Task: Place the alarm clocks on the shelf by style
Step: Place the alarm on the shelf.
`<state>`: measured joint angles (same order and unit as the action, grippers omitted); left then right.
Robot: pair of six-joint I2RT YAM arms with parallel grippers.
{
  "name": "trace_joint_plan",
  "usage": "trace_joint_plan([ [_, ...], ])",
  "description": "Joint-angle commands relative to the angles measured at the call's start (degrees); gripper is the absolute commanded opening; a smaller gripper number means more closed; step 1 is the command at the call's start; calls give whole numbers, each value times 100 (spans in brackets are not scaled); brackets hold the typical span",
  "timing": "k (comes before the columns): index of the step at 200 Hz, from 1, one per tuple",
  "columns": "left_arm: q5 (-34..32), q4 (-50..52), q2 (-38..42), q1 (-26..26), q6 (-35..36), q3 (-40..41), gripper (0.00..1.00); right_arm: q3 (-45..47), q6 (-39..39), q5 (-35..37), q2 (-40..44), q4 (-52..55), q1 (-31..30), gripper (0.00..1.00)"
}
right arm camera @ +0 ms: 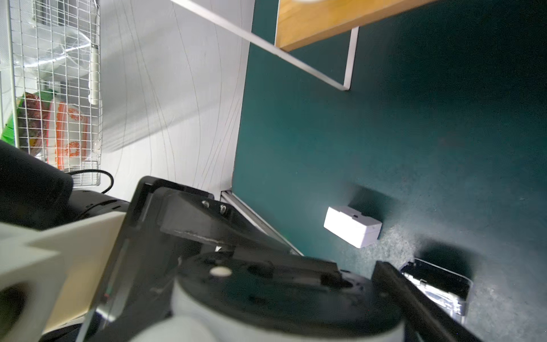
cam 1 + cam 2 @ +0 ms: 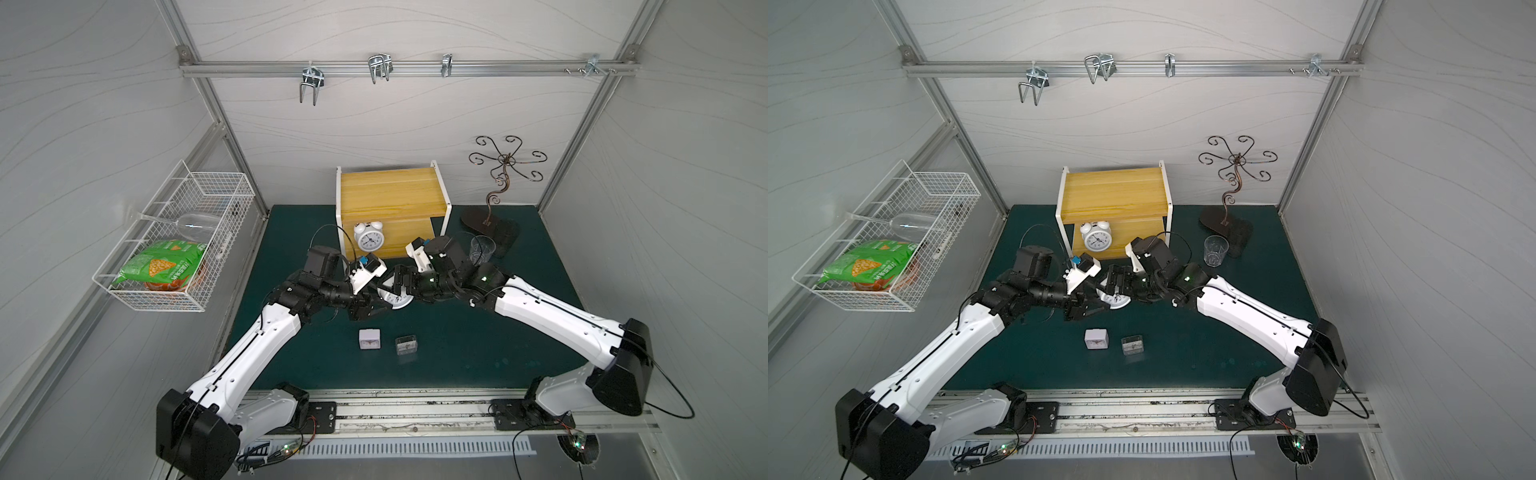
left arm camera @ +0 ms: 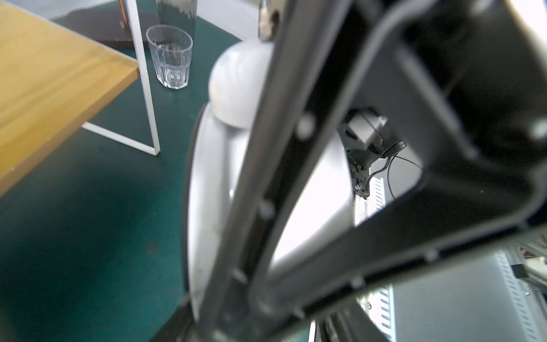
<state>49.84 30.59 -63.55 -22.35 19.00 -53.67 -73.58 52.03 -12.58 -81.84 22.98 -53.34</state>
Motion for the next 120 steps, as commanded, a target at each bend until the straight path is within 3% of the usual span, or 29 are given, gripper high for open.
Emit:
trace_joint_plan([
  [1,97,-161,27,-37,-151,-206,20,110,-82,423,346,-145,-10,99],
  [39,62,-191,16,-41,-178,-179,20,523,228,1181,764,-334,-147,99],
  [120,25,-242,-22,-41,-239,-161,21,1046,971,3692,1072,-976,-1431,99],
])
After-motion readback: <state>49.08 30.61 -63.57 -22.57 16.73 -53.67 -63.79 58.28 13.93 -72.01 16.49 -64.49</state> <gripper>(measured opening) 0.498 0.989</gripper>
